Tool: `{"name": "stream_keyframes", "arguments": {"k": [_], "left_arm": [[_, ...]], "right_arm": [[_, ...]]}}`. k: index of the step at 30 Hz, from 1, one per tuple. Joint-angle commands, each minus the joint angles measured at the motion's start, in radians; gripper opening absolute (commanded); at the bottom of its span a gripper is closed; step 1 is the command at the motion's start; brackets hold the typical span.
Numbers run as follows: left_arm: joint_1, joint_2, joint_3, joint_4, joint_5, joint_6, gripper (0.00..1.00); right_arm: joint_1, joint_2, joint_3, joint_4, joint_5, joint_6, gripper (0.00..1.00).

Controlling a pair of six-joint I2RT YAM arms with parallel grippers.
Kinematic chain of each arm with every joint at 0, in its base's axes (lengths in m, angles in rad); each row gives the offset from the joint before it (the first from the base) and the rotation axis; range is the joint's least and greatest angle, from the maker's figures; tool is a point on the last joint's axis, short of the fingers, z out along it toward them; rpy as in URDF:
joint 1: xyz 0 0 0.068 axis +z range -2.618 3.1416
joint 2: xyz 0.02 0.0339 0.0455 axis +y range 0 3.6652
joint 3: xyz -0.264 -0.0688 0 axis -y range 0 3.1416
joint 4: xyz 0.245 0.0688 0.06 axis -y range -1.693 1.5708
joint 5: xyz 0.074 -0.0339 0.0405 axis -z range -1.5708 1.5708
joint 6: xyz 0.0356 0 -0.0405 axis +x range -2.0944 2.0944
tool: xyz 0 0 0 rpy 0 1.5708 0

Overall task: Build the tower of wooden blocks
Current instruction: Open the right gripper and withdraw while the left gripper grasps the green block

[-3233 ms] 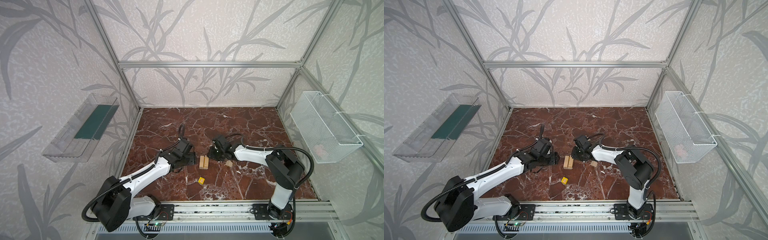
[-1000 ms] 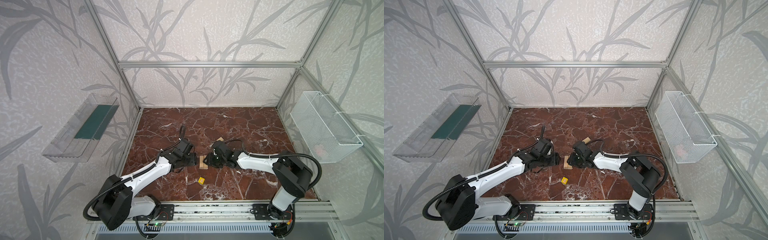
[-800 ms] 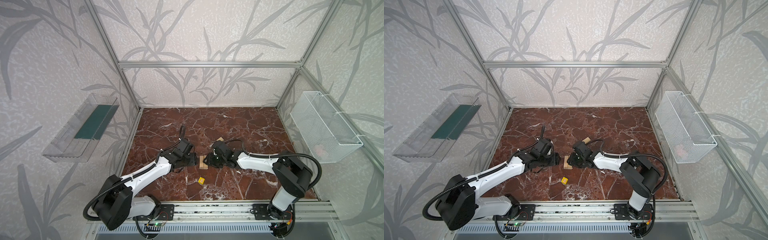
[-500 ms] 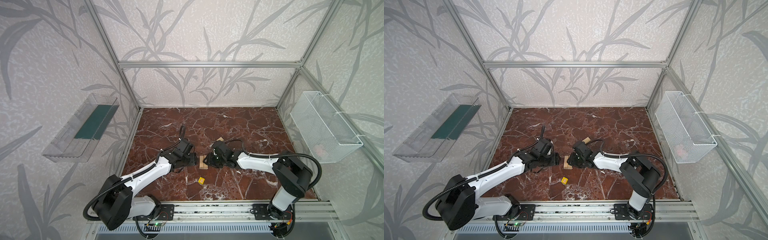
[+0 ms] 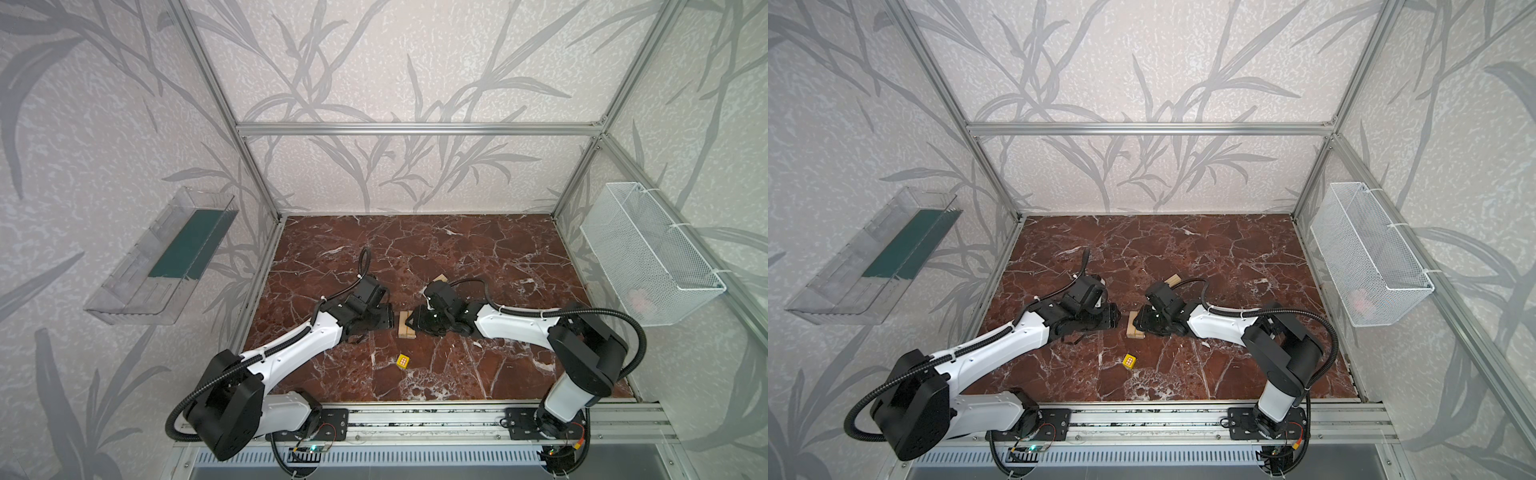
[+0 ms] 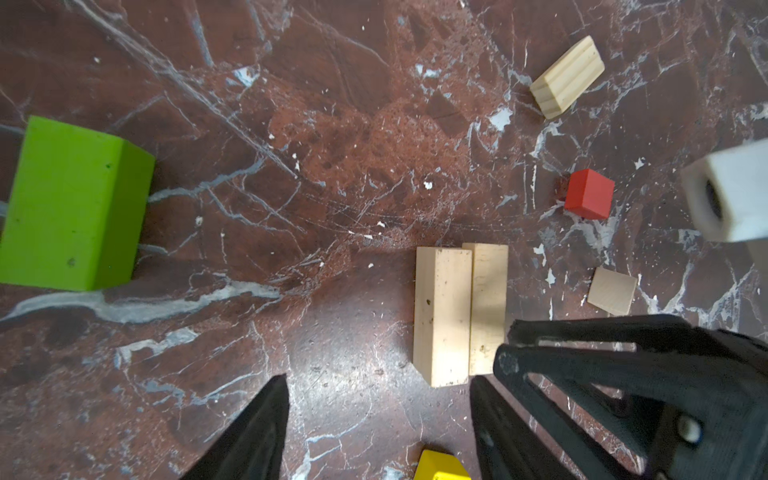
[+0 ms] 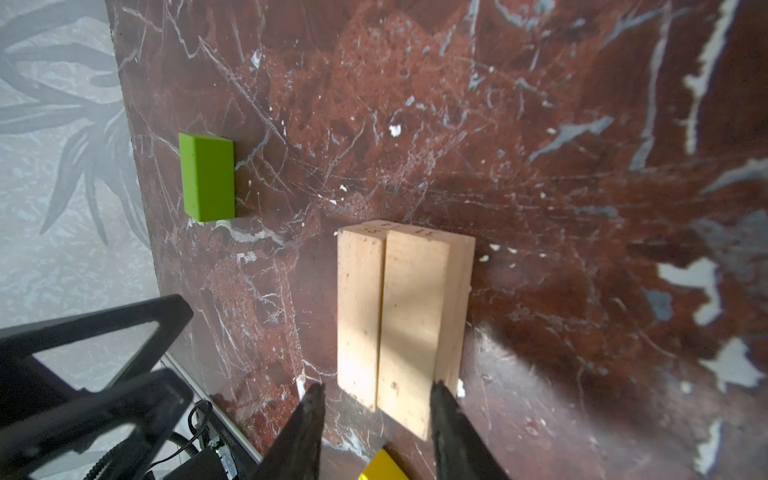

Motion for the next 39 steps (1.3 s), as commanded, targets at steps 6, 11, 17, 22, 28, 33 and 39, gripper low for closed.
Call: {"name": "stream_keyframes", "arguments": {"k": [6,11,17,22,28,33,39], "left_arm": [[0.1,0.019,0.099,-0.084,-0.094,0.055,0.74],[0.192,0.125,0.183,-0.165,-0.158,0.073,0.79],[0.277,0.265,0.256,-0.198,-0.133,0.116,0.85],[0.319,0.361,0.298,-0.222,-0.102,0.148,0.88],[0.327,0.437,0.31,-0.223,-0.104,0.162,0.85],[0.328,0.486,0.317,-0.201,-0.081,0.161,0.68],[0.325,0.513,0.317,-0.2,-0.062,0.161,0.53]], "right_arm": [[-0.047,-0.183,-0.019,-0.11,0.018,-0.215,0.48],[-0.086,-0.284,-0.095,-0.073,0.014,-0.411,0.59],[-0.123,-0.327,-0.156,0.01,-0.077,-0.591,0.73],[-0.136,-0.317,-0.206,0.097,-0.091,-0.637,0.77],[-0.155,-0.292,-0.231,0.139,-0.111,-0.675,0.78],[-0.156,-0.298,-0.245,0.148,-0.088,-0.714,0.79],[-0.157,-0.287,-0.264,0.177,-0.079,-0.725,0.82]]}}
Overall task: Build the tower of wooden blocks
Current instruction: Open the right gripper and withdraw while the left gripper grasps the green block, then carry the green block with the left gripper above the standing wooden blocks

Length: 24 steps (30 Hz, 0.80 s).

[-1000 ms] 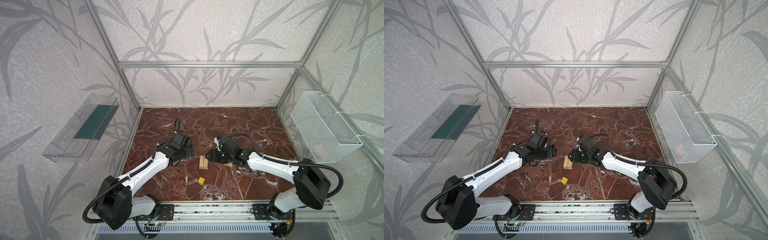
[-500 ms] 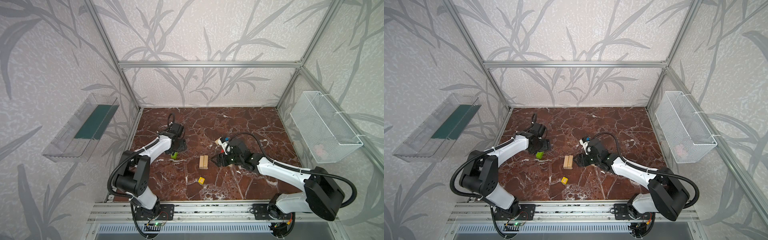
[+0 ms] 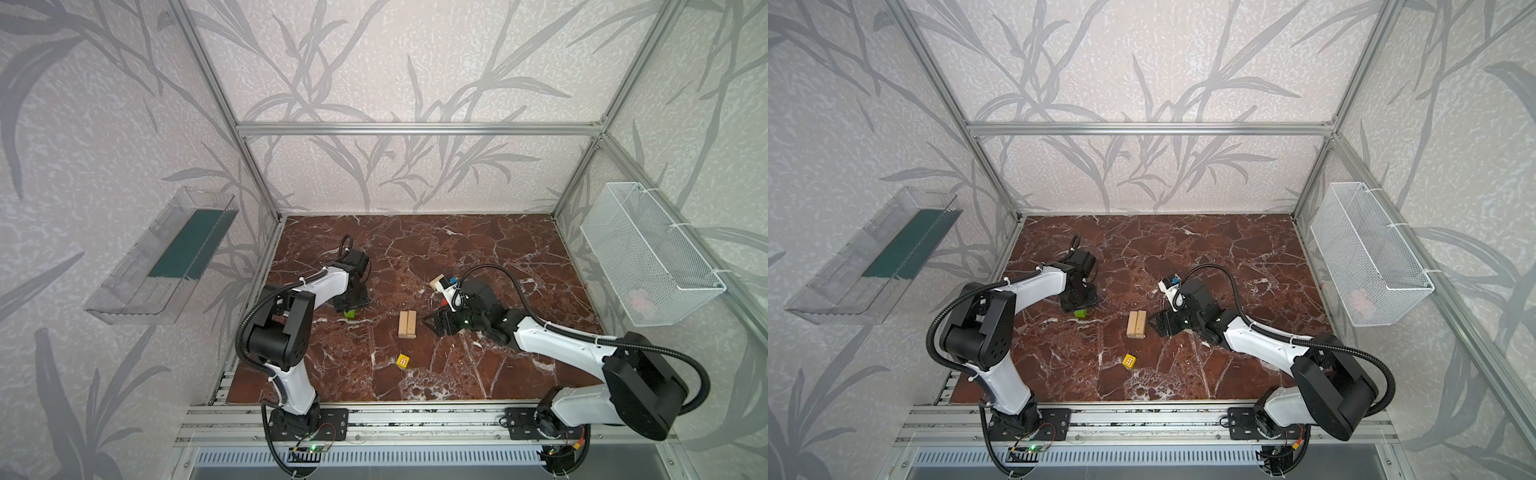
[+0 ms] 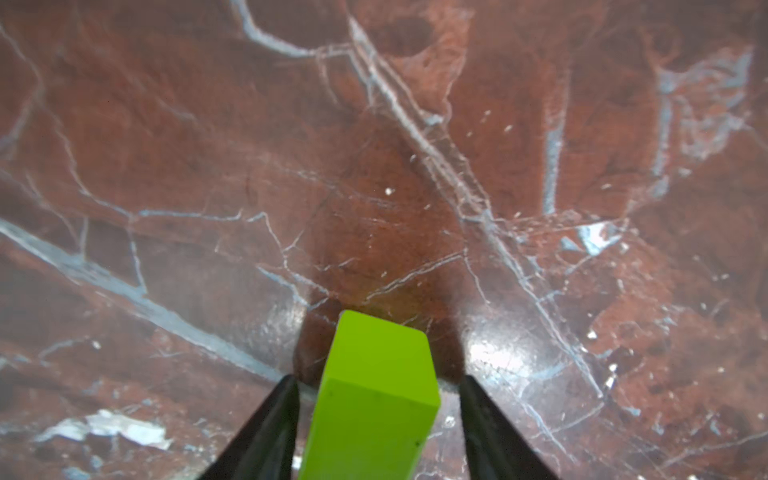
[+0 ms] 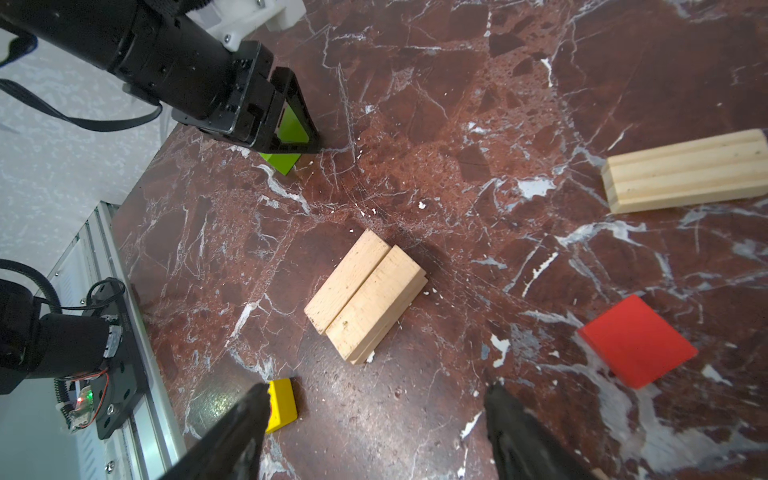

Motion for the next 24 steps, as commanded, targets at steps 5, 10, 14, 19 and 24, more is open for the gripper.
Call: {"name": "stream_keyframes", "arguments": {"k": [5,10,14,19,24], "left_arm": [[-0.01,0.011,0.002,-0.017,0.009,0.004,0.44],[-0.02,0.019,-0.008,-0.019,0.001,0.017,0.39],[-0.024,0.018,0.004,-0.039,-0.007,0.028,0.25],[-0.036,-0.038,0.004,-0.06,-0.006,0.033,0.19],[-0.073,-0.127,0.018,-0.092,0.043,0.017,0.12]], "right_arm": [[-0.007,0.015,-0.031,0.061,0.009,-0.034,0.83],[-0.009,0.03,-0.033,0.07,0.0,-0.029,0.84],[-0.016,0.022,-0.034,0.069,-0.004,-0.023,0.84],[-0.027,-0.015,-0.046,0.063,-0.011,0.004,0.85],[-0.03,-0.07,0.003,-0.082,0.022,0.017,0.86]]}}
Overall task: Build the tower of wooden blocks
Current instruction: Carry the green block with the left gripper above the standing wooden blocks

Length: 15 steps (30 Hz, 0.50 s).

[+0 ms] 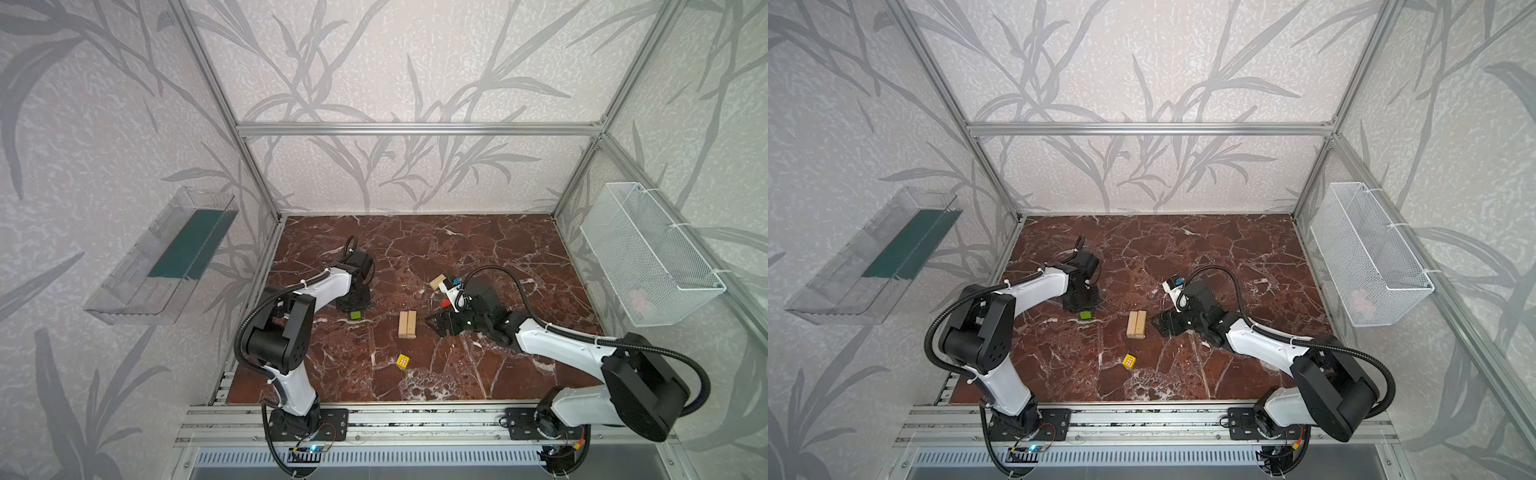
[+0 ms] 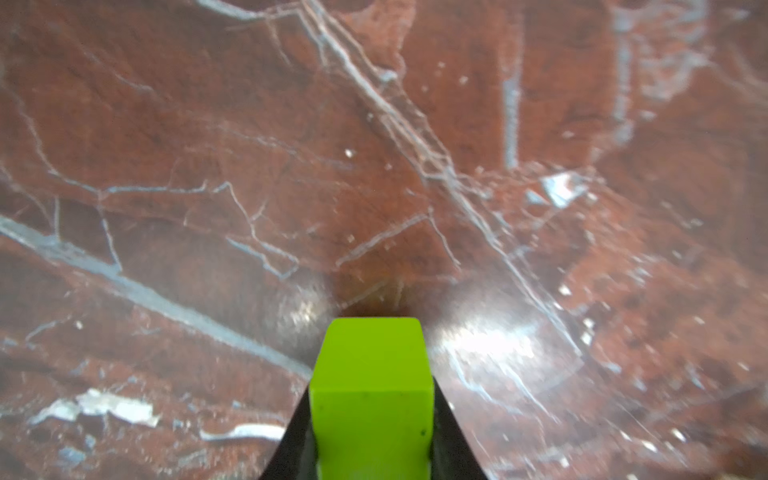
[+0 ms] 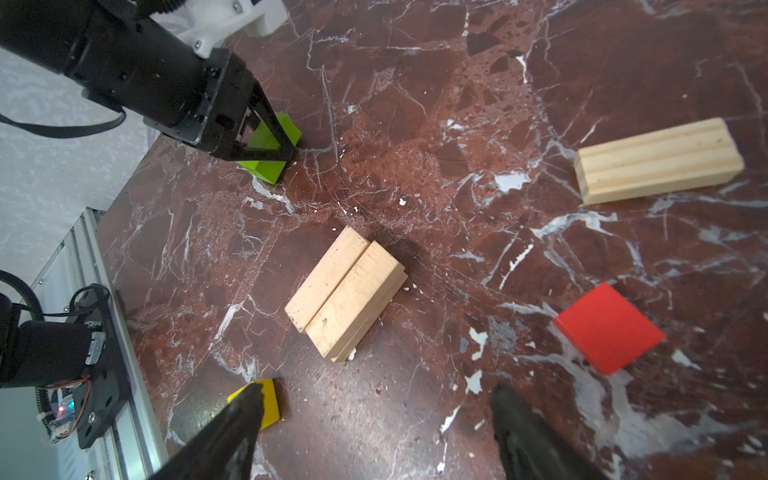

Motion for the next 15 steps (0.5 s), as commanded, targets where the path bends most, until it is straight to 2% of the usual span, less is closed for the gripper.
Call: {"name": "stream_keyframes", "arguments": {"k": [1,4,8,11,15], "left_arm": [[-0.038,-0.104,0.02,-0.054,0.044,-0.003,0.11],[-0.096,-0.169,0.037,-0.091,0.079,-0.017,0.08],[-0.209,-0.217,0.056,-0.127,0.095,-0.051,0.06],[-0.295,-0.208,0.098,-0.171,0.079,-0.069,0.03],[-0.38,-0.173,0.149,-0.202,0.061,-0.091,0.01]], "right_arm": [[-0.005,-0.052,0.05,-0.125,0.027,0.008,0.86],[-0.01,-0.086,0.04,-0.155,0.07,0.021,0.87],[-0.052,-0.128,0.012,-0.15,-0.02,0.035,0.89],[-0.058,-0.145,-0.005,-0.186,-0.005,0.027,0.9],[-0.062,-0.162,-0.102,-0.041,-0.111,0.009,0.9]]}}
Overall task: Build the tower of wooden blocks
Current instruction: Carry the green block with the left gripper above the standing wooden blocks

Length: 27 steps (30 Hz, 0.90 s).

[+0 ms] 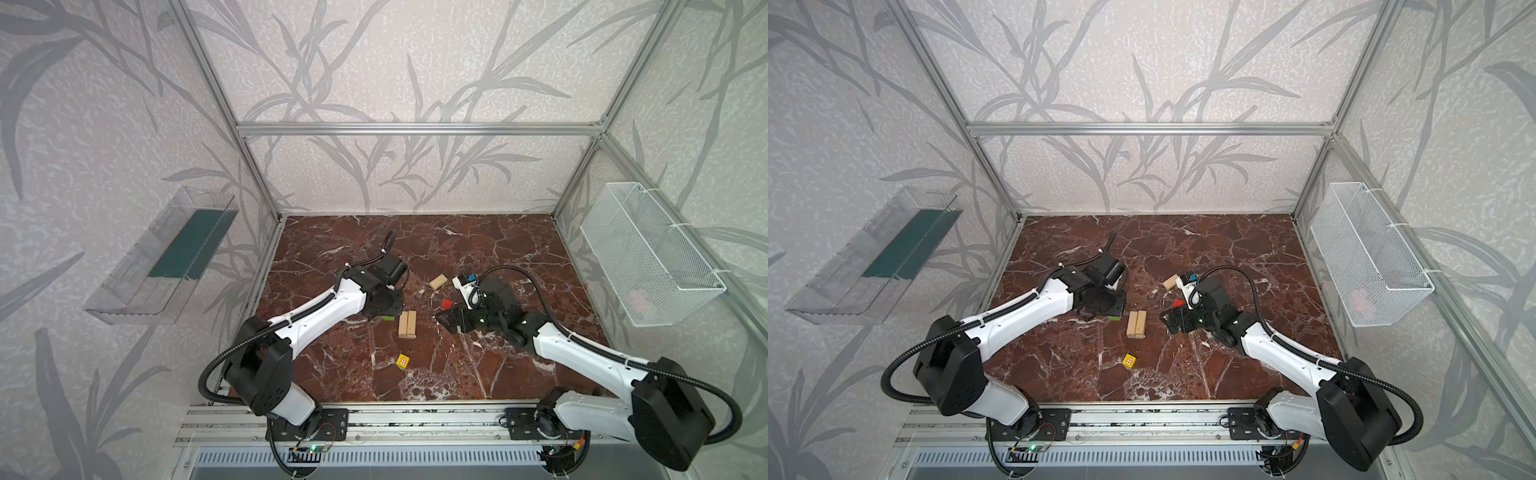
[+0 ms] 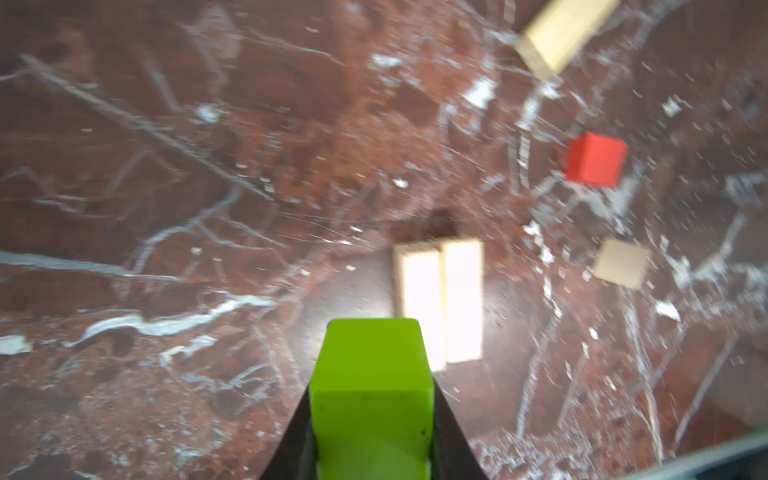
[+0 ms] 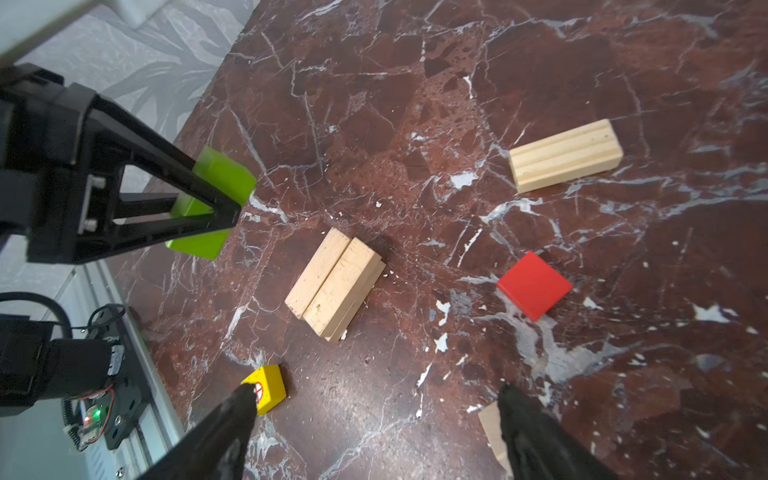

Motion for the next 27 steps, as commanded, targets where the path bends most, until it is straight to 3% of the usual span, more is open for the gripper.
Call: {"name": "stream_keyframes", "arguments": {"k": [1,6,10,27], "left_arm": [[-0.047,0.037,0.056,-0.083,-0.028,-0.034,0.01],[-0.084,0.101,0.09,-0.076,-0.049,-0.068,0.0],[-0.099,0.157,0.106,-0.039,-0.032,-0.082,0.0],[-0.118,0.249,0.143,0.003,-0.087,-0.084,0.0]], "right_arm": [[-0.002,-0.019,-0.083,0.1,-0.084,-0.019,0.91],[-0.004,-0.015,-0.095,0.117,-0.032,-0.044,0.91],[-0.004,-0.026,-0.13,0.203,-0.064,-0.021,0.92],[-0.005,-0.063,-0.139,0.189,0.017,-0.027,0.98]]}}
